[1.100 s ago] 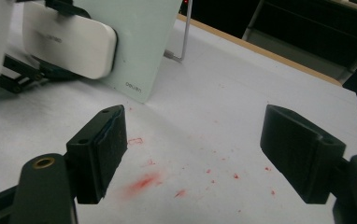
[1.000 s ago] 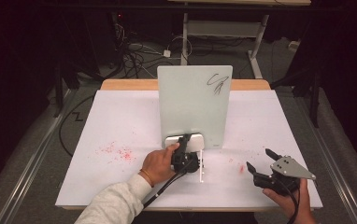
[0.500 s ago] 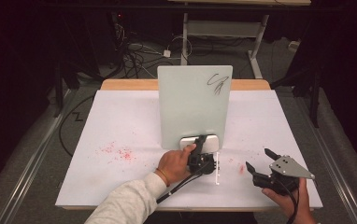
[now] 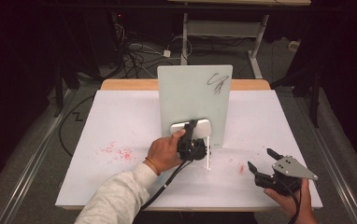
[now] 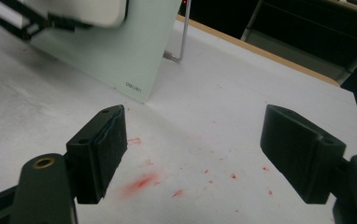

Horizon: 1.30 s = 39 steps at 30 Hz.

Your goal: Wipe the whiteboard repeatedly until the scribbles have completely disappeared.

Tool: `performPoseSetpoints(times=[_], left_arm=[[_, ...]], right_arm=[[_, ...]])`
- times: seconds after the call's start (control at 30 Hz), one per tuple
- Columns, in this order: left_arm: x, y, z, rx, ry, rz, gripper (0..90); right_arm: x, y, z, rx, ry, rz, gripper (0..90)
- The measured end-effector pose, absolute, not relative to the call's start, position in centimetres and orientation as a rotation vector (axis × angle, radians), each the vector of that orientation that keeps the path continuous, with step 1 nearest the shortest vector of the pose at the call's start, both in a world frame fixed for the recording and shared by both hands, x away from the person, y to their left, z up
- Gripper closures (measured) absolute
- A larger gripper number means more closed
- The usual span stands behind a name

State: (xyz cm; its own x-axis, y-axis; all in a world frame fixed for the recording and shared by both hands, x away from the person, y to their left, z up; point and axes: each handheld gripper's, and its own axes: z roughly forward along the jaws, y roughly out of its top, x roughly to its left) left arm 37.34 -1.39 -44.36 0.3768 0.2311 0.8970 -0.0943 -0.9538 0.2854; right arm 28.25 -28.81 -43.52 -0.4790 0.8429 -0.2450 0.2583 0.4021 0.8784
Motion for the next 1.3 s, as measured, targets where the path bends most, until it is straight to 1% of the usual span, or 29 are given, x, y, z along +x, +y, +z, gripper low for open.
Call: performPoseSetpoints(times=[0.07,0.1,0.2,0.4,0.43,0.47,0.5,0.53,0.57,0.7,0.77,0.93,1.03,1.1,1.3], left_arm=[[37.9,-0.9,-42.8,2.321,0.188,1.567,29.2],[38.3,-0.8,-41.7,2.289,0.230,1.569,29.2],[38.6,-1.0,-40.8,2.274,0.253,1.550,29.2],[39.6,-2.6,-38.6,2.237,0.290,1.498,29.2],[39.9,-3.1,-37.8,2.227,0.320,1.455,29.2],[39.9,-3.1,-37.8,2.227,0.320,1.455,29.2],[40.2,-3.4,-37.0,2.203,0.348,1.435,29.1],[40.2,-3.4,-37.0,2.203,0.348,1.435,29.2],[40.4,-3.5,-36.4,2.191,0.342,1.473,29.1],[41.1,-4.3,-34.6,2.164,0.368,1.470,29.1],[41.4,-4.6,-33.7,2.134,0.400,1.428,29.1],[42.1,-4.8,-31.5,2.110,0.423,1.449,29.1],[42.4,-4.9,-30.9,2.094,0.446,1.415,29.1],[42.4,-5.2,-31.2,2.093,0.446,1.445,29.1],[41.9,-6.0,-32.7,2.087,0.431,1.469,29.2]], right_arm=[[28.2,-28.6,-43.5,0.938,1.956,1.050,23.4],[28.3,-28.6,-43.6,0.926,1.962,1.047,23.4],[28.4,-28.6,-43.7,0.924,1.971,1.044,23.4],[28.4,-28.6,-43.7,0.930,1.969,1.050,23.4],[28.4,-28.6,-43.7,0.930,1.970,1.052,23.4],[28.4,-28.6,-43.7,0.930,1.972,1.048,23.4],[28.4,-28.6,-43.7,0.932,1.973,1.050,23.4],[28.4,-28.6,-43.8,0.932,1.975,1.051,23.4],[28.4,-28.6,-43.8,0.926,1.976,1.049,23.4],[28.4,-28.5,-43.8,0.935,1.977,1.051,23.4],[28.3,-28.6,-43.7,0.934,1.976,1.052,23.4],[28.3,-28.6,-43.7,0.931,1.977,1.053,23.4],[28.4,-28.6,-43.8,0.931,1.981,1.054,23.4],[28.4,-28.6,-43.8,0.931,1.980,1.056,23.4],[28.3,-28.6,-43.7,0.924,1.985,1.053,23.4]])
